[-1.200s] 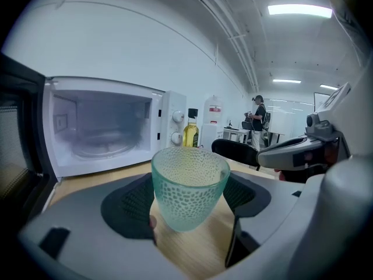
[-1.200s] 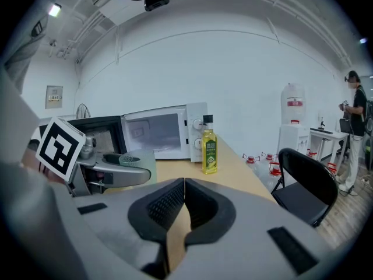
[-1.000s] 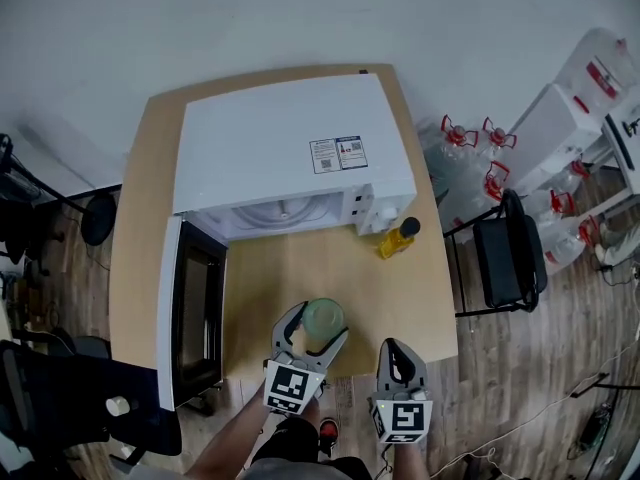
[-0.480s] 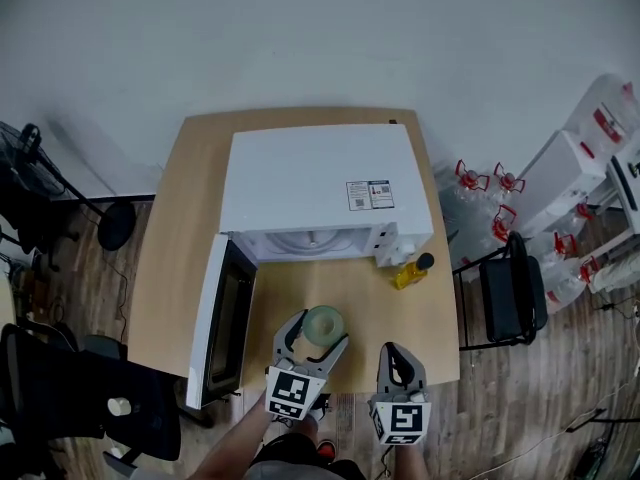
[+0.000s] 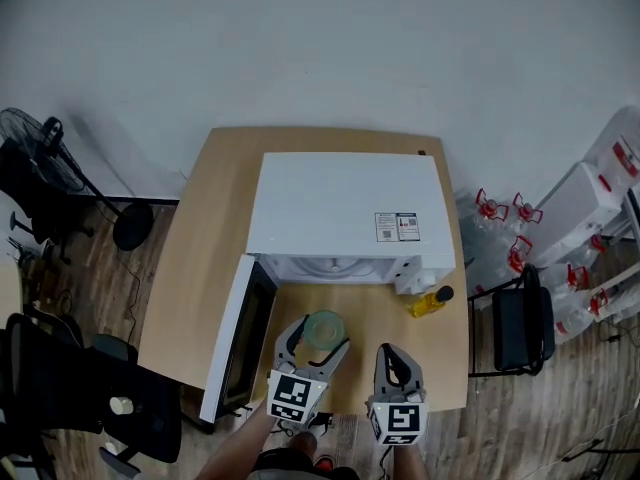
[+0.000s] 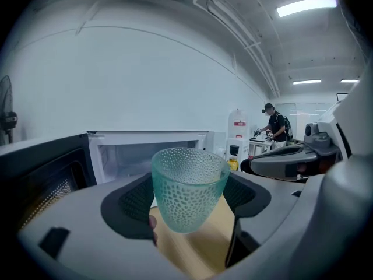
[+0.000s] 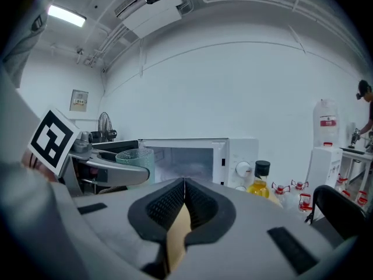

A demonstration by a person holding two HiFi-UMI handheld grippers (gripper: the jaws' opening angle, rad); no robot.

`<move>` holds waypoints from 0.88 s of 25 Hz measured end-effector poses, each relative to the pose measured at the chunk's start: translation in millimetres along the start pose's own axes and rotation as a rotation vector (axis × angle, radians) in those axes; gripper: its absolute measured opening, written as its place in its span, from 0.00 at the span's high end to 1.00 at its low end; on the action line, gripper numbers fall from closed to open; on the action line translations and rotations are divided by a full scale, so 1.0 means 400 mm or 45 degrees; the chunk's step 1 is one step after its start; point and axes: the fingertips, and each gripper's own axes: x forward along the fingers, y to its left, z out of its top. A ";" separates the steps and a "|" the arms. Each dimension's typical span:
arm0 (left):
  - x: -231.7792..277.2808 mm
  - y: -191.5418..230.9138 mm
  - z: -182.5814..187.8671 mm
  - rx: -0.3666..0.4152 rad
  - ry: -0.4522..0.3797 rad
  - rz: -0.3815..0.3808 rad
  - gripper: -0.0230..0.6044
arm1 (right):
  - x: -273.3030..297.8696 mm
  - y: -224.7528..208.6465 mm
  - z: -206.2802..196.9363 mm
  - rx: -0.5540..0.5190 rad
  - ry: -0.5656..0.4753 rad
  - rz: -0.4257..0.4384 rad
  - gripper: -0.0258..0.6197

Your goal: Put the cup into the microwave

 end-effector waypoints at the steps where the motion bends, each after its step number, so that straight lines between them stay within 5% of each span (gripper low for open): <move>1: 0.007 0.013 0.002 -0.003 -0.002 0.013 0.35 | 0.014 0.002 0.004 0.000 -0.002 0.009 0.93; 22: 0.223 0.184 -0.020 -0.029 0.031 0.105 0.35 | 0.273 -0.024 -0.023 0.027 0.041 0.098 0.93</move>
